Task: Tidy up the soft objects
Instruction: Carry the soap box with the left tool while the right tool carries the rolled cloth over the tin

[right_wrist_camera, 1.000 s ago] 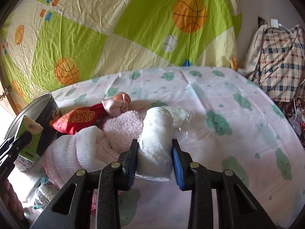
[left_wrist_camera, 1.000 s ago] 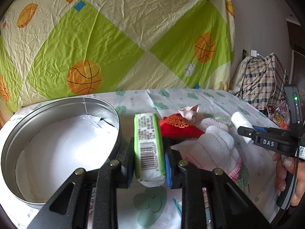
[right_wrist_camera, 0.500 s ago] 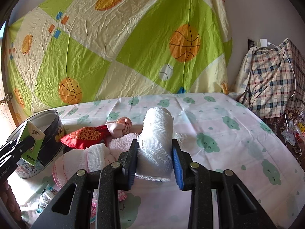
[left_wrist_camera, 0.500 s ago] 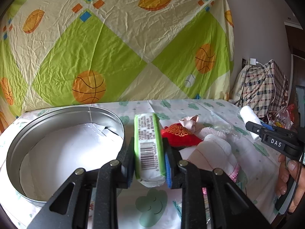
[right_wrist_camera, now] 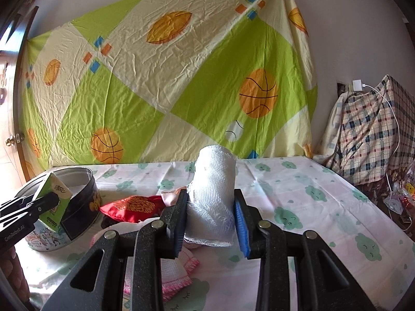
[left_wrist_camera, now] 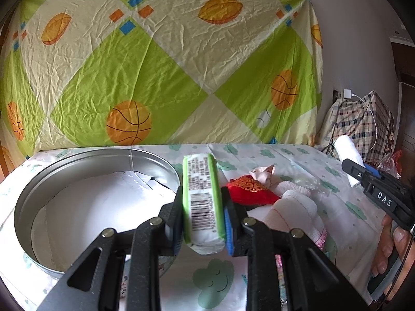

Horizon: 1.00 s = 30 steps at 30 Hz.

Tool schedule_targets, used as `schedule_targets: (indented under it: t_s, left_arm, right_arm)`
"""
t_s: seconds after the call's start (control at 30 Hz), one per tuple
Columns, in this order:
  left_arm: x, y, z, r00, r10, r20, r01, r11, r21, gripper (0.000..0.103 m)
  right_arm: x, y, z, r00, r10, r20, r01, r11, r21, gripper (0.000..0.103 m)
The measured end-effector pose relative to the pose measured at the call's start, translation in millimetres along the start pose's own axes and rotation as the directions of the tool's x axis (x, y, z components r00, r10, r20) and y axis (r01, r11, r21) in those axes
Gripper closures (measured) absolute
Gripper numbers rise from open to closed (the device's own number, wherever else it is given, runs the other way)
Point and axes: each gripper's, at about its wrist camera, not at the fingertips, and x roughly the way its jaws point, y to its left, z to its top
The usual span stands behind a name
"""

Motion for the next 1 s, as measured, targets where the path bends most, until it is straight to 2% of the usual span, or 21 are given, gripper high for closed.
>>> schedule_targets:
  t_s: [0.57,1.0]
  left_arm:
    - [-8,25,0,0.999,0.043,0.018,-0.042,0.999,-0.034,0.079]
    - [-18,32,-2,0.997,0.057,0.047,-0.057,0.998,-0.017,0.079]
  right_arm:
    - [-11,34,-1,0.993,0.09,0.07,-0.09,0.996,-0.012,0.068]
    - [-12,70,-3,0.984,0.162,0.076,-0.158,0.986,-0.053,0.068]
